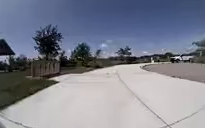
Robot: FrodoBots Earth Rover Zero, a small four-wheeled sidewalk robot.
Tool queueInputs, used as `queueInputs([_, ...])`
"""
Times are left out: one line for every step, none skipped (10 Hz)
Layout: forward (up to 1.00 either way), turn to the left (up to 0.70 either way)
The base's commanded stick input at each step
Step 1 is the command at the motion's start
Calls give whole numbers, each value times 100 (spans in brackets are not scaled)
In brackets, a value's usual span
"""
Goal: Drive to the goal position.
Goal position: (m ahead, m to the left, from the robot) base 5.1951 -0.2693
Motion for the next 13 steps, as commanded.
queueInputs([85,0])
queueInputs([85,0])
queueInputs([85,0])
queueInputs([85,0])
queueInputs([85,0])
queueInputs([85,0])
queueInputs([85,0])
queueInputs([85,0])
queueInputs([85,0])
queueInputs([85,0])
queueInputs([85,0])
queueInputs([85,0])
queueInputs([85,0])
